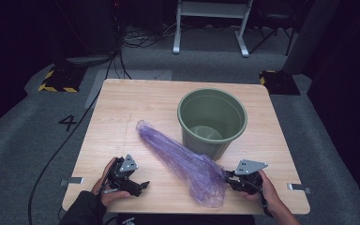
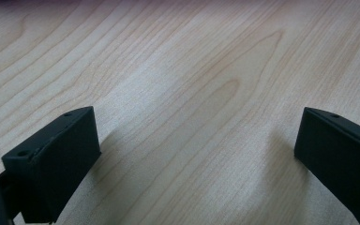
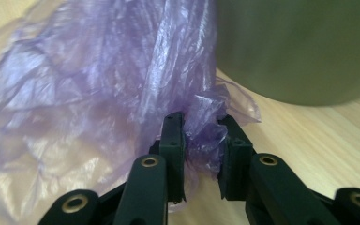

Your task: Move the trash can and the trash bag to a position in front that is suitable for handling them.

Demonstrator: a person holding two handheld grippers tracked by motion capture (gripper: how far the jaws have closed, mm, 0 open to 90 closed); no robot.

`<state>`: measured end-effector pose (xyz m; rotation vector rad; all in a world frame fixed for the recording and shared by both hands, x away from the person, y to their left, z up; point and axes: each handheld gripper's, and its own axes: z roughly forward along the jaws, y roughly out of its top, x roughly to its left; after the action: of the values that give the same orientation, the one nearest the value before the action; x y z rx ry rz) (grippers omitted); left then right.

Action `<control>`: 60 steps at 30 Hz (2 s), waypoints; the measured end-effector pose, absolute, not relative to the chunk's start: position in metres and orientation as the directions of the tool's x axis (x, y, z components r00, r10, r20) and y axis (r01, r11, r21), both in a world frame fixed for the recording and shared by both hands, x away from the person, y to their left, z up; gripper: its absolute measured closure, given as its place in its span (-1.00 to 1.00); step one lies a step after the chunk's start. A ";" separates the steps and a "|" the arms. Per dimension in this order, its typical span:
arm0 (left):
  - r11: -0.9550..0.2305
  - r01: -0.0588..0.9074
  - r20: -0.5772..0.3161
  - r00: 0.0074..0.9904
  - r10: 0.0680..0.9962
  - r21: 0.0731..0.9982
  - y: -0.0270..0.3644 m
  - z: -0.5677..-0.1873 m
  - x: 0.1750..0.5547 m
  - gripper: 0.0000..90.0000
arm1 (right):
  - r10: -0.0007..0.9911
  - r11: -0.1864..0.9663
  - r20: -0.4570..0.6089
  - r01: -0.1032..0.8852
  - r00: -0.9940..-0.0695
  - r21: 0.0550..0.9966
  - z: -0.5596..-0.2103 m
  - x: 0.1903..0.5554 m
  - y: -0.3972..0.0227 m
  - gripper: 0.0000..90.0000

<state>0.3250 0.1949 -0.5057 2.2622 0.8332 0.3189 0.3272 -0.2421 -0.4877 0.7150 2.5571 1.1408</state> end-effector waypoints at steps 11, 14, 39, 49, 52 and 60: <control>-0.553 0.473 -0.010 0.766 0.642 0.686 0.194 -0.506 0.327 -1.00 | 0.612 0.543 -0.038 0.385 -0.790 0.746 -0.490 0.346 -0.274 0.68; -0.554 0.472 -0.009 0.767 0.642 0.686 0.194 -0.506 0.327 -1.00 | 0.625 0.531 -0.028 0.399 -0.780 0.747 -0.492 0.351 -0.284 0.68; -0.556 0.466 -0.008 0.771 0.636 0.688 0.179 -0.506 0.335 -0.98 | 0.683 0.520 -0.098 0.387 -0.724 0.762 -0.484 0.359 -0.328 -0.20; -0.560 0.463 -0.004 0.773 0.635 0.687 0.178 -0.505 0.335 -0.98 | 0.701 0.479 -0.082 0.383 -0.708 0.790 -0.472 0.353 -0.348 -0.51; -0.559 0.464 -0.005 0.773 0.635 0.687 0.178 -0.505 0.335 -0.98 | 0.708 0.453 -0.069 0.378 -0.703 0.807 -0.467 0.351 -0.353 -0.50; -0.555 0.467 -0.008 0.770 0.638 0.688 0.175 -0.506 0.337 -0.98 | 0.714 0.394 -0.050 0.342 -0.698 0.853 -0.441 0.344 -0.349 -0.50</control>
<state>0.3367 0.1747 -0.5056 2.2624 0.8196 0.3164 0.3442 -0.3486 -0.4406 0.9084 2.2464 1.2326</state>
